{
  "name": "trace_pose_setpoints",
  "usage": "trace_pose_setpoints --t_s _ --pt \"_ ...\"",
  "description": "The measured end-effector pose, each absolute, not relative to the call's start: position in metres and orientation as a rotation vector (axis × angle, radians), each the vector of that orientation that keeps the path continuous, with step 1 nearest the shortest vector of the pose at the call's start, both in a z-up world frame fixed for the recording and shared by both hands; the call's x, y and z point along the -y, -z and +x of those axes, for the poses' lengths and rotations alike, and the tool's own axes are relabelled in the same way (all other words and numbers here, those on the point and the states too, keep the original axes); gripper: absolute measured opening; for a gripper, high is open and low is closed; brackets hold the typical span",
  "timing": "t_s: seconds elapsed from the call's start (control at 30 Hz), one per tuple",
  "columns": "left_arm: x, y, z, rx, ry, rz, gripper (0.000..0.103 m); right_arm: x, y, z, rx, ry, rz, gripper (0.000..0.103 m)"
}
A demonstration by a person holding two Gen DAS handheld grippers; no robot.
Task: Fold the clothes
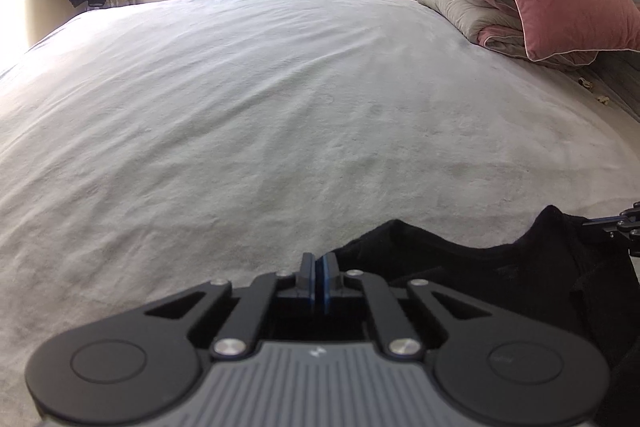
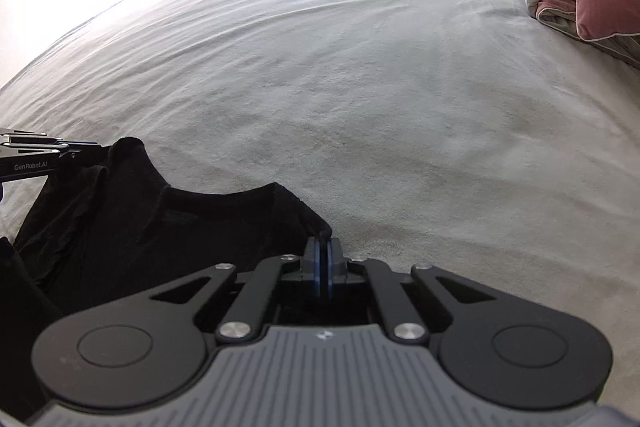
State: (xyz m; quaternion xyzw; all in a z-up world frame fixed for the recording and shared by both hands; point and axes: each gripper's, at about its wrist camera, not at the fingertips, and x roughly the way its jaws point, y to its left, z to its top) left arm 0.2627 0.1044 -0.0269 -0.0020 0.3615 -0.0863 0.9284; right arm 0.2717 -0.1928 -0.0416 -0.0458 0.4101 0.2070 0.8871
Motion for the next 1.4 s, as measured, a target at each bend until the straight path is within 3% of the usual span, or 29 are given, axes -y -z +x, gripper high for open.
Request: trace_pose_setpoints --t_s 0.57,0.73,1.0,1.1,1.17,1.2,1.33,1.4 --pt "-0.112 -0.031 0.132 -0.464 0.228 -0.011 0.003 0.210 -0.024 0.151 -0.580 -0.448 -0.133 0.004" --pt "-0.108 -0.015 0.079 -0.453 0.276 0.055 0.003 0.212 -0.015 0.107 -0.559 -0.470 -0.203 0.004" --pt "-0.104 0.047 0.054 -0.624 0.275 0.128 0.007 0.206 0.046 0.069 -0.697 -0.471 -0.294 0.009" --pt "-0.106 0.042 0.047 -0.603 0.305 0.073 0.018 0.209 0.048 0.060 -0.673 -0.455 -0.257 0.016" --pt "-0.107 0.036 0.042 -0.584 0.327 0.031 0.041 0.216 0.041 0.055 -0.660 -0.458 -0.211 0.041" --pt "-0.108 0.034 0.040 -0.574 0.338 0.010 0.043 0.218 0.037 0.050 -0.644 -0.466 -0.191 0.045" --pt "-0.098 0.031 0.039 -0.557 0.376 -0.016 0.053 0.222 0.031 0.035 -0.592 -0.499 -0.117 0.045" --pt "-0.089 0.036 0.044 -0.558 0.362 0.021 0.054 0.222 0.031 0.030 -0.573 -0.517 -0.083 0.045"
